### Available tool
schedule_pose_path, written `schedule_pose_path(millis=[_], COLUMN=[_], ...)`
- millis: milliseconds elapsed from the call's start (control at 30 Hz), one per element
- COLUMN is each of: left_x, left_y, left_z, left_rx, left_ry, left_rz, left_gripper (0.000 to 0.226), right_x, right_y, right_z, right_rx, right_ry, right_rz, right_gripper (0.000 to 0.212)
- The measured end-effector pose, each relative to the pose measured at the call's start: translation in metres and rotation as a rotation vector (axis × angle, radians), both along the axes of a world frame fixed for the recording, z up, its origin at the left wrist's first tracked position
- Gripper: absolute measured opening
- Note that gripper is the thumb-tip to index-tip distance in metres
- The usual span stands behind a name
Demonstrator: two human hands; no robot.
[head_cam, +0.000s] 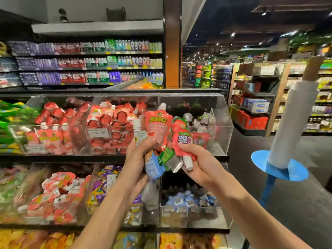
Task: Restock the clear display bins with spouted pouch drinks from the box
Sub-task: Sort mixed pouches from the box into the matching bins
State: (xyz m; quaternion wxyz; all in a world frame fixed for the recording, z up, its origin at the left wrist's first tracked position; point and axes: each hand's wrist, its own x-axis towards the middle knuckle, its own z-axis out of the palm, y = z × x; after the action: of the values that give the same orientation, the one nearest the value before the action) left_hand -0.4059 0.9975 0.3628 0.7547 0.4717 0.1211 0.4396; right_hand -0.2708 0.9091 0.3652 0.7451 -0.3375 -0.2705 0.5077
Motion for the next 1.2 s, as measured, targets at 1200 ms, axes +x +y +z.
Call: schedule_pose_path(millis=[1200], left_x=[0.076], left_y=[0.178], left_z=[0.064], left_rx=[0.193], left_ry=[0.083], left_rz=[-0.017], left_gripper=[0.029], right_x=[0.157], right_y=[0.149], right_z=[0.052], right_rx=[-0.303], right_ry=[-1.178], right_rz=[-0.599], right_gripper=[0.016])
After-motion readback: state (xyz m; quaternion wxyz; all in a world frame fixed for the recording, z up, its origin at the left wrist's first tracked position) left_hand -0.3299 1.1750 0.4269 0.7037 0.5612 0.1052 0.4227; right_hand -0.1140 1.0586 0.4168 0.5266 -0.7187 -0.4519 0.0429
